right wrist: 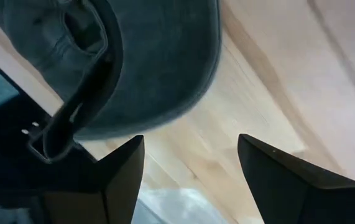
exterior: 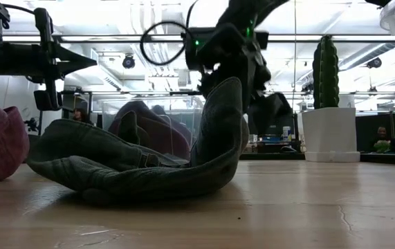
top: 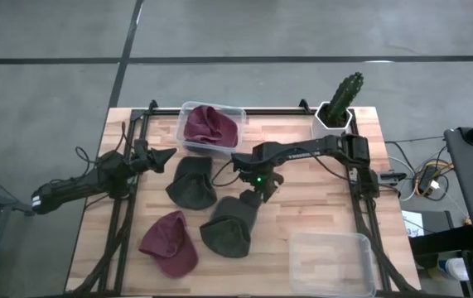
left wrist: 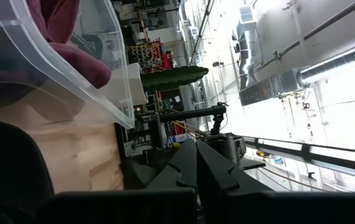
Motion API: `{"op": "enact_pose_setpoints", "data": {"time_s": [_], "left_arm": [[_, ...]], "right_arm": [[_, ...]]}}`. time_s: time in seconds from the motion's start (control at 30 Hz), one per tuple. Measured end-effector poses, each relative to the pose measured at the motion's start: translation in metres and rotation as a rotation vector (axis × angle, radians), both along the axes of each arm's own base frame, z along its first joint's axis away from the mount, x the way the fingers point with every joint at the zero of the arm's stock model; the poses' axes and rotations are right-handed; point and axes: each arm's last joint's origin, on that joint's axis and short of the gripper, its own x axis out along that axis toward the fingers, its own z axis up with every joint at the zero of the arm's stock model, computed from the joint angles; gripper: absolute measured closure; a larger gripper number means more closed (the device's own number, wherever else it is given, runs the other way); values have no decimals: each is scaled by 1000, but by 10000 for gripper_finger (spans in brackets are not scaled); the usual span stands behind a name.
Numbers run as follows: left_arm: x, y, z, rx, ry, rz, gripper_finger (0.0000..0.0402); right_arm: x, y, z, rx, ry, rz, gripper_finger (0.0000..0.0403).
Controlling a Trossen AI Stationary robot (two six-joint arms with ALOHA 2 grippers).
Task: Pick and place caps into container
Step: Put the bottom black cap into the bottom transparent container
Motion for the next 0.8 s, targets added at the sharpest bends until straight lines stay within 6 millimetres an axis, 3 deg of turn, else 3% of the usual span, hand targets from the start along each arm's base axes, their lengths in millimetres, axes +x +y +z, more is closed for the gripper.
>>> {"op": "enact_pose_setpoints", "data": {"time_s": [0.23, 0.8], "left_arm": [[0, 0, 0, -1, 0, 0, 402], [0, 0, 0, -9, -4, -1, 402]], "right_arm": [[1, 1, -22, 34, -29, -92, 164], [6, 6, -47, 181, -134, -207, 191]]}}
